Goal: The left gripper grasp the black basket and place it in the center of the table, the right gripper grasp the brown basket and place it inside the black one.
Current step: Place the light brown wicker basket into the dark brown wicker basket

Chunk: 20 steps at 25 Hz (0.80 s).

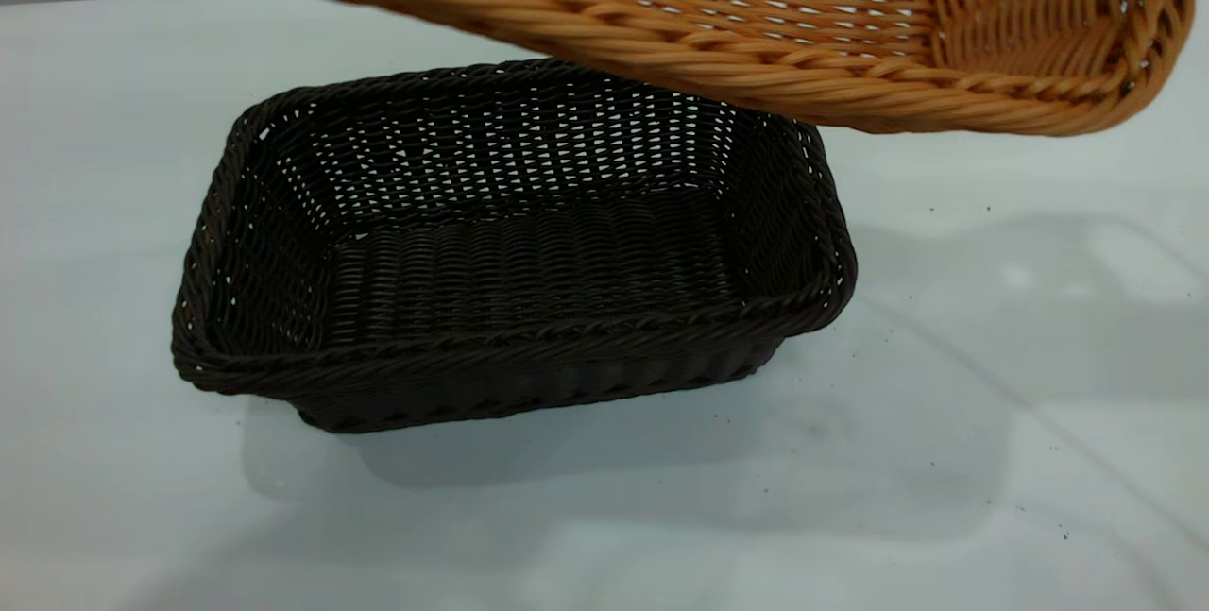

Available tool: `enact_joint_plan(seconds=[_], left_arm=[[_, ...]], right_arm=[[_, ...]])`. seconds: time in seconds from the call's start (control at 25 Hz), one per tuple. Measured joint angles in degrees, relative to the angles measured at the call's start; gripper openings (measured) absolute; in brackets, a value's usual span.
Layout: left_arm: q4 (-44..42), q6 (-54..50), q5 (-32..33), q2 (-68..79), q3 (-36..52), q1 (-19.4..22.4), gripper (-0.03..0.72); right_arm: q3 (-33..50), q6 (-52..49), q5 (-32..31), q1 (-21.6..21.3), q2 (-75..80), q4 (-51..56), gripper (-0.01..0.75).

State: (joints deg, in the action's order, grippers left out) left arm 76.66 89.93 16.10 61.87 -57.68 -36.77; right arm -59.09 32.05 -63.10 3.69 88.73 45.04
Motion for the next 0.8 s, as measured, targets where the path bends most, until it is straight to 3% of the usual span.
enact_joint_plan(seconds=[0.36, 0.8], left_arm=[[-0.05, 0.00, 1.48, 0.00, 0.00, 0.00, 0.468], [-0.10, 0.00, 1.47, 0.00, 0.00, 0.00, 0.468]], right_arm=[[-9.77, -4.57, -4.11, 3.81, 6.89, -2.96, 0.111], [-13.61, -4.91, -5.68, 5.35, 16.28, -3.59, 0.111]])
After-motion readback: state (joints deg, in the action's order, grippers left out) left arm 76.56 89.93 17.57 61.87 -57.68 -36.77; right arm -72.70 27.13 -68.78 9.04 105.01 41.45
